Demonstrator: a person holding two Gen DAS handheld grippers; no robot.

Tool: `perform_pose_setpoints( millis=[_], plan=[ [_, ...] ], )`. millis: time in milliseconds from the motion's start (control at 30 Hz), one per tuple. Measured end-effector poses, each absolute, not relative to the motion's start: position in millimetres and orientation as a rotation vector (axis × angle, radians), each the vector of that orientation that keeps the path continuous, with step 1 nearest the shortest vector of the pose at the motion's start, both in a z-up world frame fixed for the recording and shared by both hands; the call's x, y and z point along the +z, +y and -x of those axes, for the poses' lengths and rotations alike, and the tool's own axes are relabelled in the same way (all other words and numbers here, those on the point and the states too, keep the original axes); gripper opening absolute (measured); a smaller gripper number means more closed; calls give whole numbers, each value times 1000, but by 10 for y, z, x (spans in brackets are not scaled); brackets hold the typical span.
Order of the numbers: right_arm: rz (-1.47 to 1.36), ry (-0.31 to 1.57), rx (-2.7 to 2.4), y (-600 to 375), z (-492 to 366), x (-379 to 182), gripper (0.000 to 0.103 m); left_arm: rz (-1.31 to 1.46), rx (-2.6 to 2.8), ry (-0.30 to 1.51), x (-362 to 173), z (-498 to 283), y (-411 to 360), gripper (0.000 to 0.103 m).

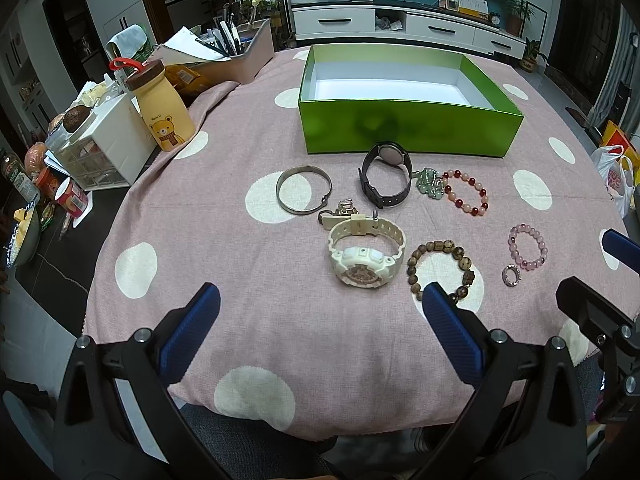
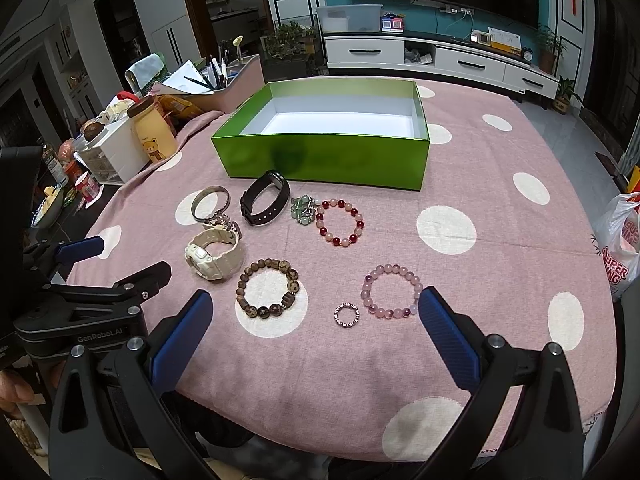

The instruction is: Organize jewelry

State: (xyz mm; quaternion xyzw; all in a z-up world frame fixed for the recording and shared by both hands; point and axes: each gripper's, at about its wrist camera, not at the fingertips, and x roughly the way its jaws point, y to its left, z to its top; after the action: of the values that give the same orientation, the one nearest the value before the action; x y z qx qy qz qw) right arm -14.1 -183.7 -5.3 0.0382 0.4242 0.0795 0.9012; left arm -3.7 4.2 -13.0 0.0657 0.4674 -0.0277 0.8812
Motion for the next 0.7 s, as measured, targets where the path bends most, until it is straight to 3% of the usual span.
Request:
perform_pose_setpoints(
  millis=[700],
  plan=[
    [-80,879,165,-1817,155,-43,102,-135,-57,975,-119,29,33,101]
  ],
)
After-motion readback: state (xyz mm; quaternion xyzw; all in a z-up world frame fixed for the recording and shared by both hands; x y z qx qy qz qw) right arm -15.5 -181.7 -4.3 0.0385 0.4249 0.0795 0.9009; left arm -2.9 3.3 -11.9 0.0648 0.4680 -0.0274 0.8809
